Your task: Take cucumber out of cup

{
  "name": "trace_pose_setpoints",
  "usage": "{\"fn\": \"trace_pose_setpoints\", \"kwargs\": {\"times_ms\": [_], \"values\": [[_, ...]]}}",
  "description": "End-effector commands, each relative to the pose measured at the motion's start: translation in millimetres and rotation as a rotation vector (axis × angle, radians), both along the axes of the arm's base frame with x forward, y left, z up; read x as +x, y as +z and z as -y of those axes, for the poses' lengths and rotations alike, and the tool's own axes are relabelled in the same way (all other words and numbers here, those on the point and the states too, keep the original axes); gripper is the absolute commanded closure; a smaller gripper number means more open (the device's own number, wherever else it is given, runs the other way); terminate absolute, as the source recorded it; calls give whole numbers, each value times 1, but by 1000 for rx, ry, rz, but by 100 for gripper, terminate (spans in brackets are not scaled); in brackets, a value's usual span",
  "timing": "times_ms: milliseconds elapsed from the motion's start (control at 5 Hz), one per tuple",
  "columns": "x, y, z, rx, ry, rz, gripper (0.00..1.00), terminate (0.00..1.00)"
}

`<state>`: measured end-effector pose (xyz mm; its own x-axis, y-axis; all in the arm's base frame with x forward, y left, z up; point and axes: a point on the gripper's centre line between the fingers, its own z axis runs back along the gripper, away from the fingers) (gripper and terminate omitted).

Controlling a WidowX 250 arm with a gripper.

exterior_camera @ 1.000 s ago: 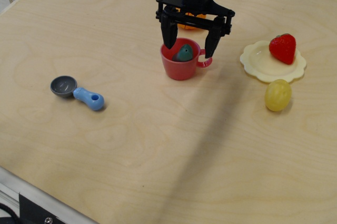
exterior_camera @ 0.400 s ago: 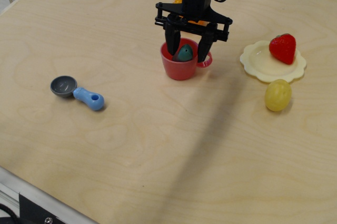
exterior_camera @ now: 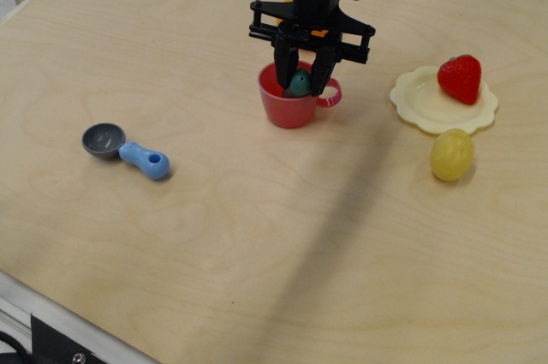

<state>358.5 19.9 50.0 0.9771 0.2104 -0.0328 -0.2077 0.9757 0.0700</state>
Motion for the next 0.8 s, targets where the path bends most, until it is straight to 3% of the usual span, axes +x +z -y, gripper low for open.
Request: {"fn": "trace_pose_setpoints", "kwargs": {"times_ms": [0, 600], "values": [[6, 27, -4, -5, 8, 74, 100, 0], [-1, 62, -6, -1, 18, 142, 100, 0]]}}
